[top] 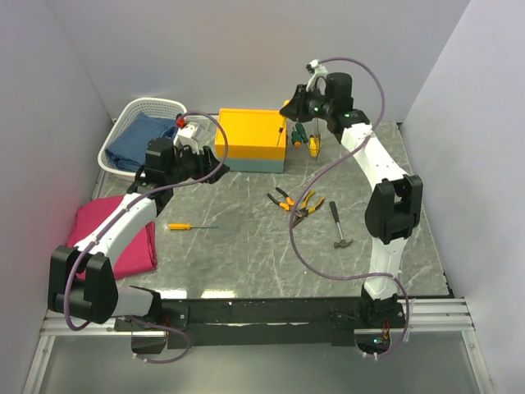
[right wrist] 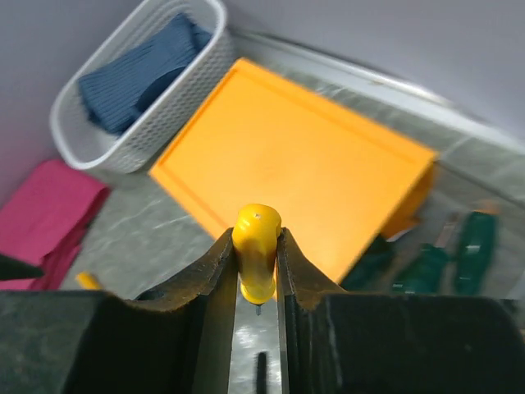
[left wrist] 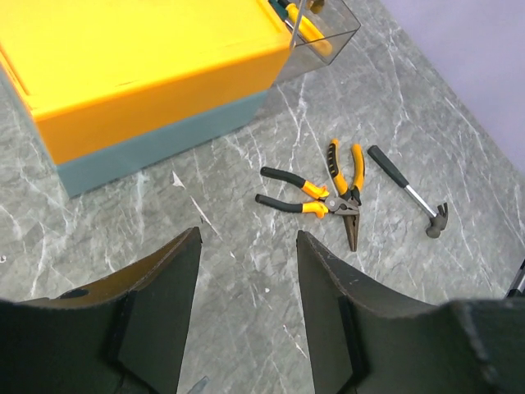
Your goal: Sort the tools into containers
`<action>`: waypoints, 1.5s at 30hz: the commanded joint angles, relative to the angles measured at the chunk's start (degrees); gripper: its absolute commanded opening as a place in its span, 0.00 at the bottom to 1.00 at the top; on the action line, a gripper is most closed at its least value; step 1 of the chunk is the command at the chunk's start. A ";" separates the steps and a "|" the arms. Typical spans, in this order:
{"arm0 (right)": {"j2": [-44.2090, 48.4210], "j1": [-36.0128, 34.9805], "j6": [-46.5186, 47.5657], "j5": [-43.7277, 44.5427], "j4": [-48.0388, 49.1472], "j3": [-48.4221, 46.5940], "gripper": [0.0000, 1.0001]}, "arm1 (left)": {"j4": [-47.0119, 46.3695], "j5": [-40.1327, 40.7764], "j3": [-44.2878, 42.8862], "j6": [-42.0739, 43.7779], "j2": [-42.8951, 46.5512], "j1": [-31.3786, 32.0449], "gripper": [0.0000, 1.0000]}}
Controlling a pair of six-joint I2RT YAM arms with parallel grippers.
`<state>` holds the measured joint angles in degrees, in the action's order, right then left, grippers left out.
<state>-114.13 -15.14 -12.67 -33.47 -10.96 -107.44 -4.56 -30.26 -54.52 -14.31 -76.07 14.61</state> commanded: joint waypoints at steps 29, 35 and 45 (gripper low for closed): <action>0.92 -1.30 32.00 25.47 -13.82 -1.99 0.38 | -1.51 0.82 0.82 -0.11 -1.10 0.07 0.56; 3.02 -2.18 31.22 26.45 -12.86 -0.31 0.82 | -0.64 2.57 0.82 -0.11 -0.48 -0.02 0.57; 11.91 -4.81 28.58 -1.20 -10.40 5.12 0.84 | 4.38 12.50 -2.07 -4.06 1.37 -12.84 0.67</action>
<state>-108.97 -17.85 17.80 -19.20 -24.47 -104.73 -1.19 -23.49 -53.58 -15.29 -77.28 9.41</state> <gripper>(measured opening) 0.845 0.638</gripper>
